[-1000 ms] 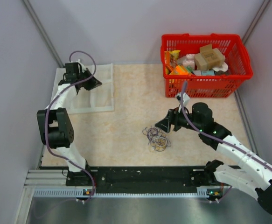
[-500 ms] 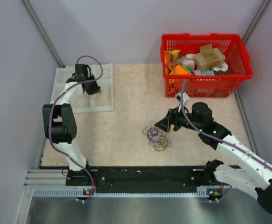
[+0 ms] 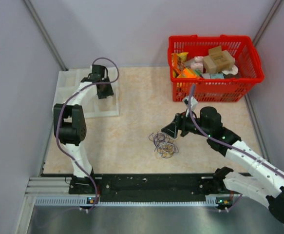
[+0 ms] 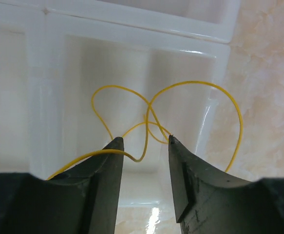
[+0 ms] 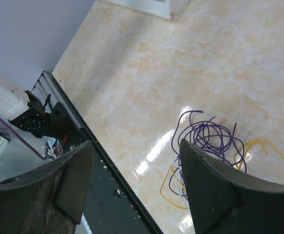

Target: Untangle the cables

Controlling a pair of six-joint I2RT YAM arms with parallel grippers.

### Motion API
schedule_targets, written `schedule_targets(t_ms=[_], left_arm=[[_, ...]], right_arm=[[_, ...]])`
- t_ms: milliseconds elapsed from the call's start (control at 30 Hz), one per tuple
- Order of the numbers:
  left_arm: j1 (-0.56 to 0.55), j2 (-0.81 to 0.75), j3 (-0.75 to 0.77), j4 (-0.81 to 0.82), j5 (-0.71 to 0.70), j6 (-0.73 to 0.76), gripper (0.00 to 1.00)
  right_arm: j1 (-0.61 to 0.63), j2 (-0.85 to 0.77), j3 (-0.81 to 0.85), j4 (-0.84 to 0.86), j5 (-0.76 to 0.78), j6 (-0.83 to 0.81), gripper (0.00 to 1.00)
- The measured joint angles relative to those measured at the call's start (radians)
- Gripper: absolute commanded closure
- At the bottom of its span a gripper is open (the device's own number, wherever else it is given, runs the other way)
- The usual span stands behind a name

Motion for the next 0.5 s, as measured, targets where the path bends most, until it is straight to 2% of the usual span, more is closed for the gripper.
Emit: schedule_targets(t_ms=[33, 167, 233, 267, 400, 500], left_arm=[[0.002, -0.01, -0.002, -0.003, -0.004, 0.003, 0.51], [0.008, -0.081, -0.003, -0.019, -0.005, 0.024, 0.28], [0.009, -0.126, -0.003, -0.019, 0.02, 0.035, 0.12], [0.009, -0.143, -0.003, -0.02, 0.035, 0.04, 0.08], [0.009, -0.208, -0.004, -0.034, 0.132, 0.05, 0.07], [0.01, -0.258, -0.041, -0.056, 0.121, 0.057, 0.03]], right_arm=[[0.0, 0.0, 0.0, 0.0, 0.0, 0.0, 0.3], [0.0, 0.004, 0.0, 0.004, -0.001, 0.002, 0.3], [0.0, 0.006, 0.0, 0.009, -0.003, 0.003, 0.3], [0.0, 0.007, 0.0, 0.012, -0.005, 0.003, 0.3], [0.0, 0.01, -0.002, 0.022, -0.008, 0.003, 0.3], [0.0, 0.01, -0.002, 0.022, -0.011, 0.003, 0.3]])
